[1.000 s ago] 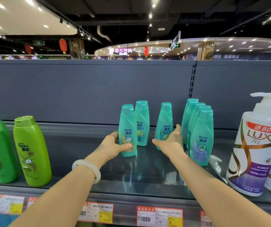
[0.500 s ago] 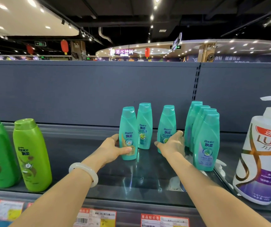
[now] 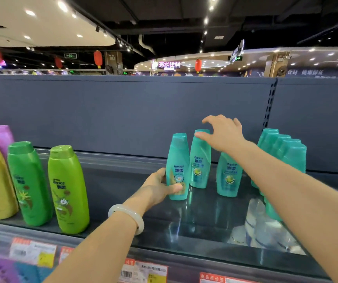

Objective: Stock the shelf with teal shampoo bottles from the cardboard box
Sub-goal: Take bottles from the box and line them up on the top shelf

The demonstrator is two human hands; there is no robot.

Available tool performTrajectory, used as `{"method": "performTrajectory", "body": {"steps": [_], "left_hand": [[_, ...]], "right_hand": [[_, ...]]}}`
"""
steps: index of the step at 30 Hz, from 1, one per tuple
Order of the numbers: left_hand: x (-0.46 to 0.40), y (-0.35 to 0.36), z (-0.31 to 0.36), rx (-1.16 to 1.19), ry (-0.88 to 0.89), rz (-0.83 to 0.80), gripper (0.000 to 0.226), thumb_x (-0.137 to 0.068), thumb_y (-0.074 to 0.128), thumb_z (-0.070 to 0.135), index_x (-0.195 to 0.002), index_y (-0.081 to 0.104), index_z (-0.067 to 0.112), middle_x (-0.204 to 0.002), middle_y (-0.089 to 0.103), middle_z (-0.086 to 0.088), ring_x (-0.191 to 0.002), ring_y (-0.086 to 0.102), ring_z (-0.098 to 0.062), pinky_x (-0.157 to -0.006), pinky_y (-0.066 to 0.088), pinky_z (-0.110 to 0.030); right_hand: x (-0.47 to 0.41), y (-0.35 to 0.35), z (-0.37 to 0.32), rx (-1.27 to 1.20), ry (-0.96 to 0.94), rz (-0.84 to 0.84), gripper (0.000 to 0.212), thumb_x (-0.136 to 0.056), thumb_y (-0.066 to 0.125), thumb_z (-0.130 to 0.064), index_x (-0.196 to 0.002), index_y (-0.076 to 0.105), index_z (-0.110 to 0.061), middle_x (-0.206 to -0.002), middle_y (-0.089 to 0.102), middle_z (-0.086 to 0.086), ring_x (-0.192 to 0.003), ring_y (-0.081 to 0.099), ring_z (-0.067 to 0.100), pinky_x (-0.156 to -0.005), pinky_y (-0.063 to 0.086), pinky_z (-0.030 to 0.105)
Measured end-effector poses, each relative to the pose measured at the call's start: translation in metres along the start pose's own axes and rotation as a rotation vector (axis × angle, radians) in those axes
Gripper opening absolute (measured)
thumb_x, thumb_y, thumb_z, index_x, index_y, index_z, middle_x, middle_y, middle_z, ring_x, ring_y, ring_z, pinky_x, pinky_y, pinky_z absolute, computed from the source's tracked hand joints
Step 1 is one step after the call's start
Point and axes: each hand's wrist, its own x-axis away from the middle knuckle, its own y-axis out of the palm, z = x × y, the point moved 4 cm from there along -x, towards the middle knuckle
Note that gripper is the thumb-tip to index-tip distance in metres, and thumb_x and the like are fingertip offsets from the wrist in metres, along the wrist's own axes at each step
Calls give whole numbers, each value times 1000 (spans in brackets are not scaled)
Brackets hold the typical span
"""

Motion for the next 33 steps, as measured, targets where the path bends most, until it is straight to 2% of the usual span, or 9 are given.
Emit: {"method": "performTrajectory", "body": {"steps": [3, 5, 8, 12, 14, 18, 21, 23, 33], "left_hand": [[-3, -1, -1, -4, 12, -13, 37, -82, 69, 11, -113, 55, 26, -102, 66, 9, -92, 61, -5, -92, 45, -29], [-6, 0, -3, -9, 26, -17, 33, -82, 68, 10, -106, 55, 29, -102, 66, 10, -92, 61, -4, -92, 45, -29], [-13, 1, -4, -26, 36, -5, 32, -83, 68, 10, -106, 55, 28, -101, 66, 10, -94, 62, -6, -93, 46, -30], [-24, 0, -1, -61, 37, 2, 35, -83, 68, 9, -111, 52, 22, -98, 64, 9, -92, 61, -9, -90, 46, -29], [-28, -3, 0, -84, 35, 7, 37, -82, 69, 10, -112, 52, 22, -99, 64, 8, -93, 61, -10, -92, 47, -30], [-36, -5, -2, -70, 9, 21, 41, -82, 68, 9, -118, 52, 18, -107, 63, 4, -101, 59, -16, -97, 46, -35], [-40, -5, -4, -61, -1, 22, 37, -83, 67, 11, -114, 51, 22, -104, 62, 7, -102, 58, -15, -99, 44, -37], [-42, -6, -5, -56, -1, 9, 37, -83, 67, 11, -112, 50, 23, -103, 62, 8, -102, 59, -15, -99, 44, -37], [-49, -6, -5, -47, 9, 0, 45, -82, 68, 11, -123, 50, 18, -109, 62, 5, -104, 59, -15, -102, 46, -38]], "right_hand": [[-8, -2, 11, 30, 19, -215, 68, -81, 54, -63, -138, 40, -29, -145, 42, -2, -135, 38, 23, -116, 12, 51], [-6, -13, 23, 10, 93, -282, 80, -75, 61, -64, -141, 36, -27, -147, 39, -1, -136, 35, 25, -115, 18, 51], [10, -30, 41, -175, 288, -229, 101, -67, 77, -52, -144, 23, -16, -146, 35, 11, -133, 35, 33, -107, 35, 48], [55, 6, 42, -532, 503, -118, 122, -69, 82, -32, -148, -10, -17, -151, 17, 17, -136, 28, 36, -107, 35, 46], [71, 37, 47, -599, 603, -89, 126, -70, 81, -30, -147, -16, -17, -150, 21, 18, -133, 34, 36, -106, 37, 45], [87, 76, 59, -561, 718, -153, 114, -74, 77, -31, -147, -8, -11, -141, 39, 16, -124, 47, 32, -101, 41, 41], [86, 83, 61, -484, 691, -97, 84, -77, 75, -31, -135, 18, -9, -128, 53, 12, -113, 56, 33, -92, 46, 41], [82, 84, 61, -452, 677, -77, 69, -76, 75, -29, -121, 27, -9, -118, 59, 11, -106, 60, 32, -86, 48, 40], [74, 87, 65, -381, 605, -88, 69, -78, 73, -33, -125, 27, -12, -114, 60, 7, -103, 60, 29, -77, 47, 36]]}}
